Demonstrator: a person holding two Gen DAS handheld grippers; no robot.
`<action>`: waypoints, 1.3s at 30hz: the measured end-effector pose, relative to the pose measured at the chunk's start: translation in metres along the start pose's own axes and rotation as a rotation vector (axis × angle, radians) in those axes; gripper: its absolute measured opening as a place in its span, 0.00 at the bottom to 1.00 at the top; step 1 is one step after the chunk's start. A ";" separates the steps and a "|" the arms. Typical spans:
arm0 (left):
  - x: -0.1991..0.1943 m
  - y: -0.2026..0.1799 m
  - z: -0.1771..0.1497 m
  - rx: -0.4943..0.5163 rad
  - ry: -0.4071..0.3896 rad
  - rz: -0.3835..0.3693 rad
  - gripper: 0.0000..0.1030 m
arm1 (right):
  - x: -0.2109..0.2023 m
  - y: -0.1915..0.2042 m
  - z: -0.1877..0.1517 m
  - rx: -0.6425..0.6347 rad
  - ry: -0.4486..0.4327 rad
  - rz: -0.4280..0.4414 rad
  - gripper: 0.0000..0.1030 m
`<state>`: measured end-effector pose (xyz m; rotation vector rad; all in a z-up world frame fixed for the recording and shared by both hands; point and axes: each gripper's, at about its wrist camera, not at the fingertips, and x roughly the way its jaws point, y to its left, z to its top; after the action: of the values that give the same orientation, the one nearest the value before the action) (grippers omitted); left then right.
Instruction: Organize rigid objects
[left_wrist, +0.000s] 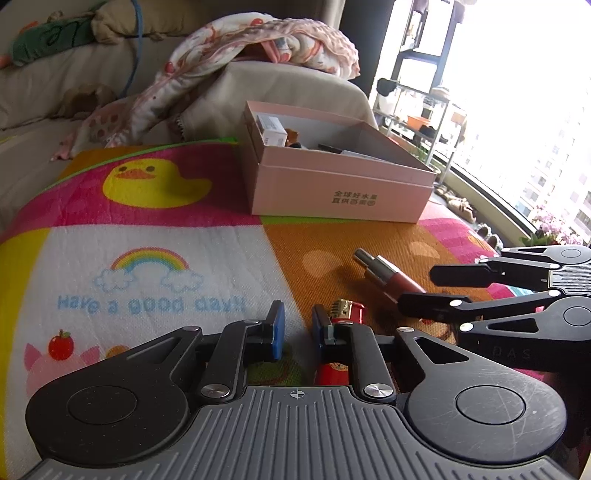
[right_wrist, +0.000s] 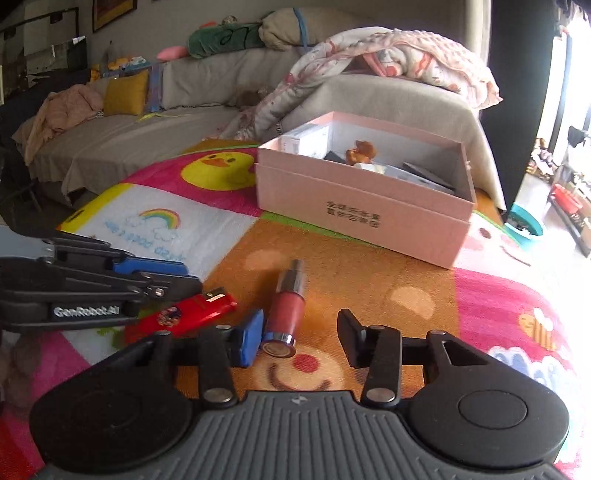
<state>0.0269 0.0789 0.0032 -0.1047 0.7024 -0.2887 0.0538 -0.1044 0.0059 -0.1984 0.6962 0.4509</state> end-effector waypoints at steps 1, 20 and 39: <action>0.000 0.000 0.000 -0.002 -0.001 0.000 0.18 | -0.001 -0.001 -0.001 -0.005 -0.004 -0.019 0.43; -0.013 -0.027 -0.006 0.149 0.078 -0.031 0.27 | 0.003 -0.017 -0.012 0.032 -0.013 -0.045 0.43; -0.010 -0.033 -0.008 0.149 0.066 -0.064 0.26 | 0.011 -0.018 0.010 0.018 0.039 -0.030 0.20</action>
<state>0.0069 0.0507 0.0091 0.0245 0.7414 -0.4061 0.0748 -0.1132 0.0069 -0.2007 0.7341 0.4133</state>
